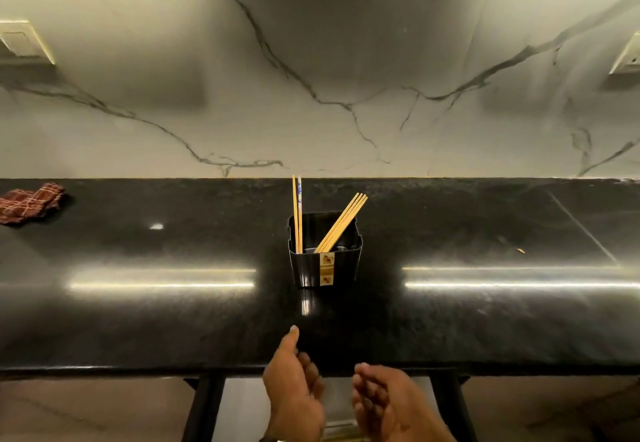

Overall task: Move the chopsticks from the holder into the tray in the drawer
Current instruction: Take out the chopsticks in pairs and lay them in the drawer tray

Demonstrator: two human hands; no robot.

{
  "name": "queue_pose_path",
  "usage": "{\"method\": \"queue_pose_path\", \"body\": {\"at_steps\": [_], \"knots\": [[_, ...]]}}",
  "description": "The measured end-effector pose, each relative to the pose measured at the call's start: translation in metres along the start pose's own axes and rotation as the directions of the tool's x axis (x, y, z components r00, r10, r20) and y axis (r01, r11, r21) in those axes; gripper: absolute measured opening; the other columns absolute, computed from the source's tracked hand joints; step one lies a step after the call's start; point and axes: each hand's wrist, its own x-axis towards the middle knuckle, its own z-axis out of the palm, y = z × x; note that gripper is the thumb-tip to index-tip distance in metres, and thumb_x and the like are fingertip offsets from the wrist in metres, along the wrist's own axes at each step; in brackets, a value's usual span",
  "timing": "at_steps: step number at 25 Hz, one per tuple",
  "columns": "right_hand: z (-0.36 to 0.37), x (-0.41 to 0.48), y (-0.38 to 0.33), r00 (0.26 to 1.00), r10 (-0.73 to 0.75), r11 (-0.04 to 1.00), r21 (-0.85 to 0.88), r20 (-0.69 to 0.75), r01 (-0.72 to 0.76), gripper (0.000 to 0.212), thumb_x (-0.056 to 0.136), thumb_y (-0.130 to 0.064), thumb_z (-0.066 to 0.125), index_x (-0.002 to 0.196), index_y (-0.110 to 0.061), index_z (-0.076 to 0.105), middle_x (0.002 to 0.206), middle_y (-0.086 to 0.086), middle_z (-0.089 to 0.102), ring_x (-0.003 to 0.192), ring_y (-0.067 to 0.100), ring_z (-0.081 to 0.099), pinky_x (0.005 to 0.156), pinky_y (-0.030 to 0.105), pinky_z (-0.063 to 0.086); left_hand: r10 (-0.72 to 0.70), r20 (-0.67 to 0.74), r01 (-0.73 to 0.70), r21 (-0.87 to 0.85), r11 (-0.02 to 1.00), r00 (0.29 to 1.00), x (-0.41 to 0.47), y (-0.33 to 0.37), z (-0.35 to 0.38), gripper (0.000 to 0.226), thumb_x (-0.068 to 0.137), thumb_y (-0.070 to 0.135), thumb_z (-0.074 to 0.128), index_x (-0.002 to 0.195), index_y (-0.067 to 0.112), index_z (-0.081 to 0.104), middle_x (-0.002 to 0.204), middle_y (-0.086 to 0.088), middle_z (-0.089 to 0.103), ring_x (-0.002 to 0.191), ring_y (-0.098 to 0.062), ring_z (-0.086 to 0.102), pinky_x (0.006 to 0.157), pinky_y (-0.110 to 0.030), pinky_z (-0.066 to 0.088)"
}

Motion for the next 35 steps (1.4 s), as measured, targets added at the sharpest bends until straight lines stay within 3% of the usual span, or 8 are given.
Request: {"method": "queue_pose_path", "body": {"at_steps": [3,7,10,14,17,19,22,35], "knots": [[0.019,-0.02,-0.037,0.943,-0.326,0.924,-0.191,0.061,0.332,0.027,0.1,-0.024,0.066,0.091,-0.001,0.077,0.062,0.009,0.072,0.046,0.018,0.065,0.046,0.024,0.052,0.324,0.151,-0.346,0.151,0.926,0.934,-0.016,0.023,0.025,0.039,0.093,0.035,0.068,0.062,0.018,0.053,0.047,0.004,0.045,0.037,-0.007,0.037,0.035,-0.023,0.031],[0.046,-0.016,-0.096,0.664,-0.74,0.617,-0.284,0.108,0.734,0.02,0.101,-0.025,0.064,0.098,-0.014,0.079,0.082,0.001,0.082,0.073,0.016,0.079,0.063,0.022,0.059,0.714,0.368,-0.802,0.316,0.506,0.595,-0.03,0.05,0.055,0.012,0.099,0.032,0.061,0.095,0.026,0.07,0.091,0.005,0.072,0.08,-0.007,0.066,0.068,-0.02,0.053],[0.072,0.014,-0.14,0.569,-0.821,0.549,-0.315,-0.031,0.774,0.026,0.1,-0.009,0.063,0.124,-0.011,0.073,0.11,0.003,0.081,0.104,0.017,0.076,0.096,0.034,0.059,0.655,0.626,-0.882,0.451,0.139,0.423,-0.021,0.052,0.069,0.06,0.103,0.039,0.053,0.157,0.022,0.035,0.163,0.01,0.03,0.151,-0.006,0.03,0.122,-0.031,0.031],[0.097,0.059,-0.183,0.689,-0.719,0.679,-0.309,-0.093,0.666,0.065,0.093,-0.013,0.075,0.152,-0.004,0.048,0.143,0.013,0.063,0.133,0.028,0.059,0.114,0.039,0.046,0.418,0.782,-0.746,0.598,-0.293,0.463,0.0,0.046,0.077,0.086,0.103,0.059,0.035,0.162,0.017,-0.012,0.168,0.003,-0.025,0.156,-0.017,-0.02,0.126,-0.035,-0.006],[0.104,0.082,-0.203,0.704,-0.71,0.668,-0.346,-0.031,0.659,0.051,0.093,-0.016,0.076,0.141,-0.005,0.061,0.124,0.012,0.073,0.114,0.026,0.068,0.099,0.039,0.055,0.318,0.761,-0.671,0.649,-0.359,0.565,0.011,0.048,0.075,0.091,0.102,0.059,0.037,0.161,0.015,-0.015,0.169,-0.002,-0.026,0.156,-0.02,-0.021,0.125,-0.037,-0.008],[0.108,0.09,-0.214,0.681,-0.732,0.618,-0.405,0.014,0.674,0.019,0.094,-0.016,0.075,0.11,-0.005,0.079,0.09,0.007,0.075,0.083,0.018,0.067,0.079,0.038,0.058,0.271,0.768,-0.666,0.639,-0.386,0.58,0.017,0.051,0.073,0.091,0.102,0.057,0.04,0.161,0.017,-0.016,0.168,0.0,-0.027,0.156,-0.02,-0.021,0.126,-0.038,-0.008],[0.113,0.097,-0.221,0.643,-0.765,0.593,-0.424,-0.033,0.684,0.014,0.094,-0.016,0.075,0.082,-0.01,0.079,0.082,0.012,0.074,0.073,0.018,0.063,0.075,0.04,0.058,0.276,0.771,-0.663,0.635,-0.396,0.574,0.023,0.053,0.068,0.091,0.101,0.056,0.042,0.161,0.021,-0.017,0.166,0.005,-0.03,0.155,-0.017,-0.023,0.126,-0.037,-0.008],[0.126,0.096,-0.228,0.567,-0.816,0.553,-0.442,-0.113,0.707,0.012,0.091,-0.02,0.078,0.084,-0.011,0.081,0.08,0.006,0.075,0.071,0.015,0.068,0.061,0.027,0.054,0.221,0.731,-0.609,0.668,-0.428,0.646,0.034,0.059,0.081,0.096,0.098,0.062,0.041,0.159,0.022,-0.021,0.157,0.005,-0.04,0.151,-0.019,-0.028,0.125,-0.042,-0.007]]}}
